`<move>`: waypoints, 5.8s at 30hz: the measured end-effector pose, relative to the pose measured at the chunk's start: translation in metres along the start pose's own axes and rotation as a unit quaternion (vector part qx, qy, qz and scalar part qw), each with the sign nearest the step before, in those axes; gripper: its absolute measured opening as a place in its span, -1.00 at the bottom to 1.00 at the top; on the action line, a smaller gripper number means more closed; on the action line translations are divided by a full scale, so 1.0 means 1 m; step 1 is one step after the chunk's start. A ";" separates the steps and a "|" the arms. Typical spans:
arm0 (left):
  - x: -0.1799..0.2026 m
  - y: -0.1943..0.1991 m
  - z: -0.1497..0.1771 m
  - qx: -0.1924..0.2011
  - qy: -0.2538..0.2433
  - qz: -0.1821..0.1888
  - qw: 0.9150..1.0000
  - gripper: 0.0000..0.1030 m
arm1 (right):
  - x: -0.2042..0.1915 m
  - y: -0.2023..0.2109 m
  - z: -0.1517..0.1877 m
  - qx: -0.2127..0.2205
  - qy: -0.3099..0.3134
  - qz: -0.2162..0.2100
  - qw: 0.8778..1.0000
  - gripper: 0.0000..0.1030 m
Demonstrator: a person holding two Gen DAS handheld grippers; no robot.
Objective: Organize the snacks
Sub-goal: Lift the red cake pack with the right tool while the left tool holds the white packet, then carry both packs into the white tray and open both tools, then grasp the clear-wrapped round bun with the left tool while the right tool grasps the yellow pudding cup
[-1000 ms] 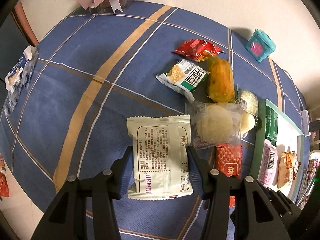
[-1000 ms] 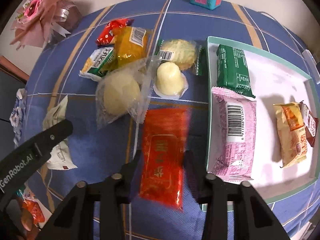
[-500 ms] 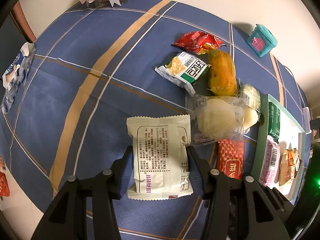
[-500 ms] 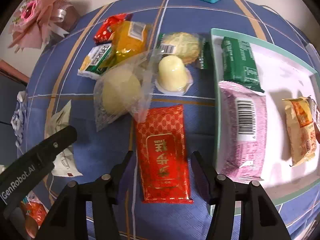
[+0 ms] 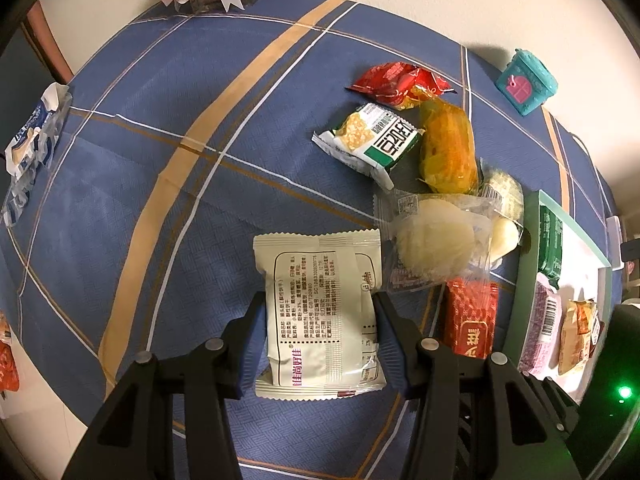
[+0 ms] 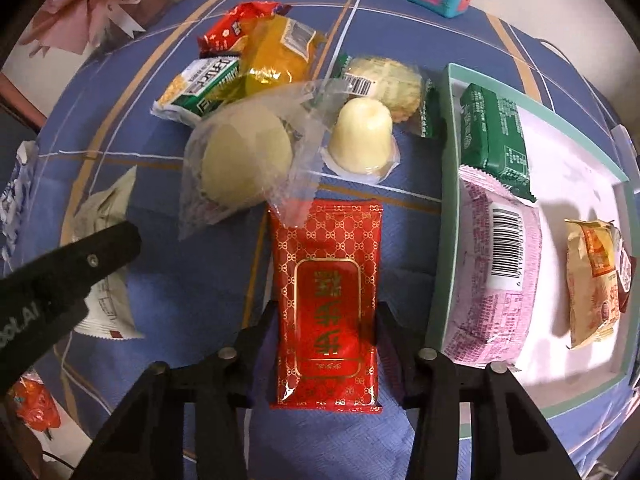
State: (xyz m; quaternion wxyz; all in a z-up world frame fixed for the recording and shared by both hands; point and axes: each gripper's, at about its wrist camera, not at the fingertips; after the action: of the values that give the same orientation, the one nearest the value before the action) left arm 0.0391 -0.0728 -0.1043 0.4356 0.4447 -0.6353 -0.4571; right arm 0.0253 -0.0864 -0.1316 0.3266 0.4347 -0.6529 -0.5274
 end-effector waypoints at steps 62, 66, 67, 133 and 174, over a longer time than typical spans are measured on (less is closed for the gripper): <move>-0.004 0.005 0.006 -0.008 -0.006 0.015 1.000 0.05 | 0.015 0.015 0.024 -0.037 0.002 -0.012 0.999 0.12; -0.007 0.003 0.005 -0.012 -0.001 0.017 1.000 0.05 | 0.017 0.012 0.018 -0.040 0.009 -0.010 0.999 0.16; -0.007 0.003 0.005 -0.012 0.000 0.017 1.000 0.05 | 0.014 0.012 0.017 -0.040 0.012 -0.022 0.999 0.16; 0.169 0.023 0.089 -0.035 -0.220 0.112 0.968 0.38 | 0.313 0.117 0.094 0.078 -0.286 0.051 0.954 0.26; -0.006 -0.027 -0.049 -0.011 0.050 0.079 0.996 0.53 | 0.111 0.061 -0.031 0.110 -0.020 -0.028 0.993 0.26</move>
State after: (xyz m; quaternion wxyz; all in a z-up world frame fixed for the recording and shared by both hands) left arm 0.0918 -0.0813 -0.1218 0.5063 0.4107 -0.6409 -0.4053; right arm -0.0057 -0.1961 -0.0689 0.2487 0.4759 -0.7007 -0.4699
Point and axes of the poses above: each gripper's, at about its wrist camera, not at the fingertips, and y roughly against the way its jaws point, x to its right, z to its underside, and after that the axes turned 8 degrees about y, right-handed
